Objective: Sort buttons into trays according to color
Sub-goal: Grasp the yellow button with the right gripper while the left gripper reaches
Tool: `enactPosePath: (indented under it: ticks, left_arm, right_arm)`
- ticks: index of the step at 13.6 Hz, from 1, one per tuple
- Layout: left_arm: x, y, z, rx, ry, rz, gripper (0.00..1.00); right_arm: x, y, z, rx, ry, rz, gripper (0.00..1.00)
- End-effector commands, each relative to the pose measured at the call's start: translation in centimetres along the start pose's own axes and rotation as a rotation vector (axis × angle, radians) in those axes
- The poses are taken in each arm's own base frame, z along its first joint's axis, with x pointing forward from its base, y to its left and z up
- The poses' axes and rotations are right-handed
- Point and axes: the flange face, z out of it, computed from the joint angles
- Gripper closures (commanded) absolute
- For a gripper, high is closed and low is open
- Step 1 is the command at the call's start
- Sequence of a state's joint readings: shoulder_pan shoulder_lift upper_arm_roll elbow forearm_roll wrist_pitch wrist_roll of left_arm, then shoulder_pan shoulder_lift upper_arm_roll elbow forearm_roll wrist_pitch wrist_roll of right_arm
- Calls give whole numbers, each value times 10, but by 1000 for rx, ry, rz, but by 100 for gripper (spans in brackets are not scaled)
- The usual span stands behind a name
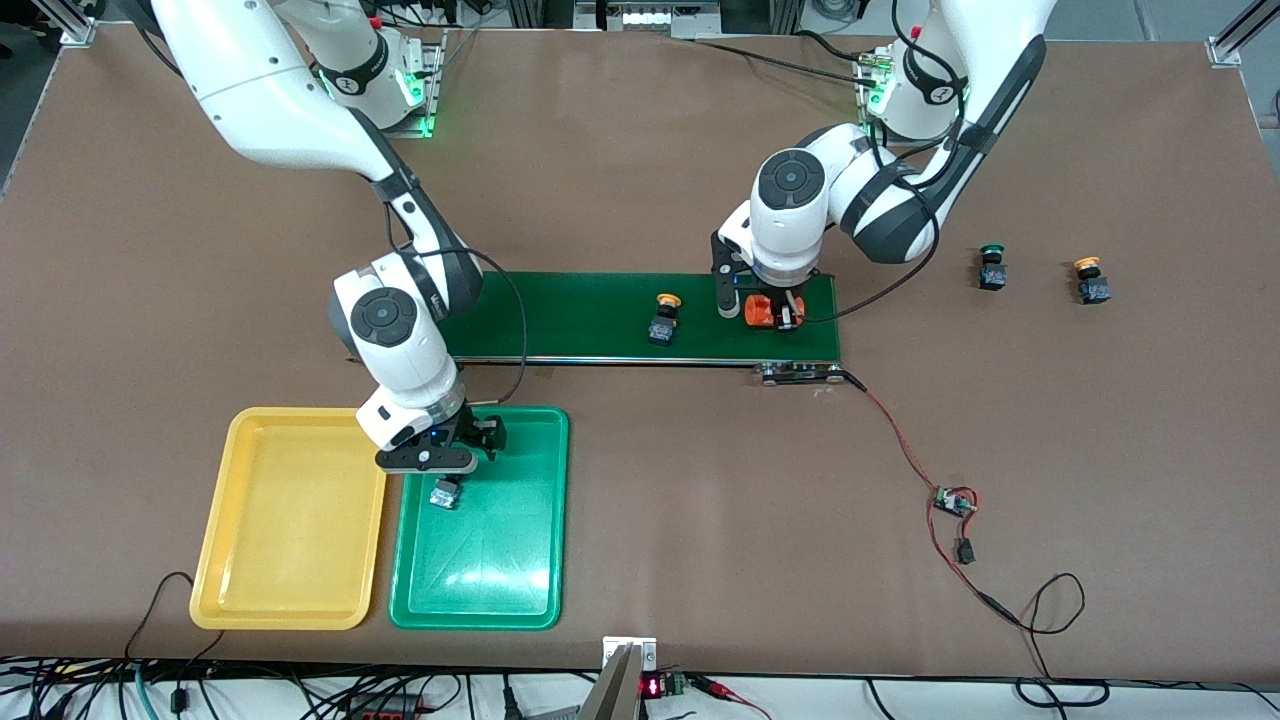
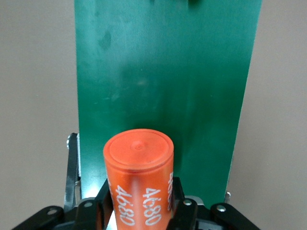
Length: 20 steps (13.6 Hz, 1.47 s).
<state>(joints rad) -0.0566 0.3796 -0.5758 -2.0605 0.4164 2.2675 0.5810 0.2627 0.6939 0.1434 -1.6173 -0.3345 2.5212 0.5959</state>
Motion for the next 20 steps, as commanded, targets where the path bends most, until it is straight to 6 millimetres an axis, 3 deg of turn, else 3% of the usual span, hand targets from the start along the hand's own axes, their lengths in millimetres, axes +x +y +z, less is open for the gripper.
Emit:
enactPosePath:
  ticks: [1,2,3,4,8,10,12,15,16,18,20]
  left_arm:
    - [3,-4,2,5,-7,33,74]
    - [3,-3,3,3,-10,35,56]
    - [2,-3,3,2,-12,39,17]
    - [1,-3,1,4,-15,49,0]
    - [-19,-23,-41,76,5,-16,0]
    - [-63,-55,-47,73,26,-130,0]
    - [-128,-91,-35,61,7,-255,0]
    - [-206,-118,-22,34,-27,-374,0]
    - [-226,-125,-21,32,-27,-411,0]
    - [-241,-126,-38,56,-36,-435,0]
    - [-267,-127,-39,31,-65,-474,0]
  right_arm:
    - [-10,-27,-34,-2,-64,35,15]
    - [-13,-32,-44,12,-91,56,15]
    - [-13,-33,-53,21,-113,75,15]
    - [-14,-33,-59,28,-135,90,14]
    - [-30,-52,-97,23,-242,145,14]
    - [-37,-58,-115,25,-291,192,14]
    - [-47,-72,-121,44,-323,245,14]
    - [-72,-110,-129,57,-347,281,14]
    - [-83,-121,-130,59,-355,255,12]
    - [-97,-136,-132,67,-368,224,8]
    - [-104,-142,-128,67,-374,211,3]
